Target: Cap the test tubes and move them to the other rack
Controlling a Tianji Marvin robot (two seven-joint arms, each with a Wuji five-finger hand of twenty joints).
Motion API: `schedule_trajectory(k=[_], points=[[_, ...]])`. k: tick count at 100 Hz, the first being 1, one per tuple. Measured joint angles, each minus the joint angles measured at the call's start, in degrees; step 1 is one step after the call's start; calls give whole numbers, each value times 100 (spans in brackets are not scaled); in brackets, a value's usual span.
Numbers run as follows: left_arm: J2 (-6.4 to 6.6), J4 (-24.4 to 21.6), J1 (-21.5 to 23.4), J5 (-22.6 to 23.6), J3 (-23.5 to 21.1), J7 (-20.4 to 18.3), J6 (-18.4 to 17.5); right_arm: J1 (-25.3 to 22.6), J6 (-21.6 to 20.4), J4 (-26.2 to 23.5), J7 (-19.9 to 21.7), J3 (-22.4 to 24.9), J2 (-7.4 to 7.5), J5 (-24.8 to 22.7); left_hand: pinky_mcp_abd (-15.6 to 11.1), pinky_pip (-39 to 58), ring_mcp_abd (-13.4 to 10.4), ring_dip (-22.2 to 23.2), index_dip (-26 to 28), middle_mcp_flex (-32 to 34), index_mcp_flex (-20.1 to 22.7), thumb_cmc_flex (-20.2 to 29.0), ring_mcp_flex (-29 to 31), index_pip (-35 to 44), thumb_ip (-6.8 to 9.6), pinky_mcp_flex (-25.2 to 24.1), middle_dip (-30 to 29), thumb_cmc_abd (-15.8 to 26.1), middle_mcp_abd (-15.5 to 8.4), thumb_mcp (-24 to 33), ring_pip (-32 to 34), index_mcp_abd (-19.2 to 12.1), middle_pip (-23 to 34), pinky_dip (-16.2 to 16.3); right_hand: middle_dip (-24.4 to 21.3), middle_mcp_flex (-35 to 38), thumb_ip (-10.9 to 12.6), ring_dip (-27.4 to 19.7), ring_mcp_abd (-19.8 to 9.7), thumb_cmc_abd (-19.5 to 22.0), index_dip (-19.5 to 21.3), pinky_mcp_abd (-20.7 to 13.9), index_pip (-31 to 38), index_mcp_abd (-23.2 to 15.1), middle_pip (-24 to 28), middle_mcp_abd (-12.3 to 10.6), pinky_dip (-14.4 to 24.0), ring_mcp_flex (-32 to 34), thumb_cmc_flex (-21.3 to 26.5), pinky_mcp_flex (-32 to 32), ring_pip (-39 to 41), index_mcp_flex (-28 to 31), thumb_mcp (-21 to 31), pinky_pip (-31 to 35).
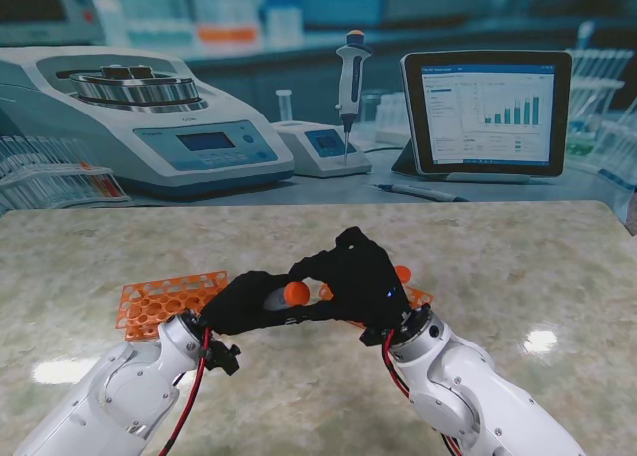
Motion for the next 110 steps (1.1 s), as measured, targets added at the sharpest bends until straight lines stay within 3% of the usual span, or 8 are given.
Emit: schedule_trajectory(k=[57,110], points=[[15,7,6,4,28,-14,-54,-84,-199,-181,673,187,-6,331,19,0,0,-9,2,0,0,0,0,0,0,26,0,0,-1,0,-26,42,0,0,4,127,0,1,0,246,191,0,162,106,65,-29,0,57,55,66,59,-2,-232,51],[36,6,8,-2,51,-61,-35,-60,-216,-176,774,148,3,345,78,0,0,-9,4,0,0,0,0,5,0,28,0,0,-2,0,-37,47,0,0,29,358,0,1,0,305,350,0,243,230,148,-28,-1,294,55,208,266,63,-234,118]])
